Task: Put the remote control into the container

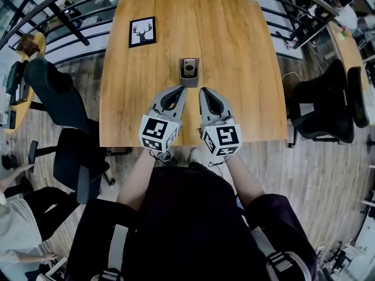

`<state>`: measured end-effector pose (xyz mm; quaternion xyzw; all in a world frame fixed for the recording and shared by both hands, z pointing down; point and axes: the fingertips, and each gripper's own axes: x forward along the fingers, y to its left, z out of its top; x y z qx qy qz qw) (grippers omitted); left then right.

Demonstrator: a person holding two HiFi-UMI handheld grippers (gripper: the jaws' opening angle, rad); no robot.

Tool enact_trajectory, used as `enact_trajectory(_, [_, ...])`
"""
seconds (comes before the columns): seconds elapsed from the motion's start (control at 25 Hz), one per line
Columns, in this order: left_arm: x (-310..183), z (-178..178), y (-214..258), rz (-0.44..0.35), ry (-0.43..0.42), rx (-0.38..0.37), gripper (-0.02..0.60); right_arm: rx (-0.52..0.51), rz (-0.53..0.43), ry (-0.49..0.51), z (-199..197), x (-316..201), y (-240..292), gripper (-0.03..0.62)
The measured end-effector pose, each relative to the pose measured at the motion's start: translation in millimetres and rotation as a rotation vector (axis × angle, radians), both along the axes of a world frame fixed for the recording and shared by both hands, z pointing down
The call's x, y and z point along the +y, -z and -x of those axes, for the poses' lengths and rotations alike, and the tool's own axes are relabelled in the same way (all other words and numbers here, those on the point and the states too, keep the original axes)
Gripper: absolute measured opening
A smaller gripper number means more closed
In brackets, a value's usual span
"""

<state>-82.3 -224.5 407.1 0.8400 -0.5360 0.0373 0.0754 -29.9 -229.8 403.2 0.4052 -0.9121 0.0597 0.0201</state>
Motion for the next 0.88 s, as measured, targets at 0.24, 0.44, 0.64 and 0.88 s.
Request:
enact_trajectory(0.24, [1.3, -6.3, 0.4, -0.002, -0.010, -0.006, 0.008, -0.004, 0.000, -0.009, -2.7, 0.1, -0.8, 0.018])
enact_trajectory(0.44, [0.2, -6.4, 2.2, -0.001, -0.014, -0.009, 0.008, -0.005, -0.003, -0.008, -0.8, -1.2, 0.9, 0.018])
enact_trajectory(0.64, [-2.1, -8.1, 2.7, -0.006, -0.013, -0.014, 0.008, -0.008, -0.004, -0.007, -2.9, -3.4, -0.1, 0.018])
enact_trajectory(0.88, [-3.2, -5.3, 4.9, -0.015, -0.021, -0.022, 0.008, -0.006, -0.009, -0.004, 3.2, -4.1, 0.3, 0.018])
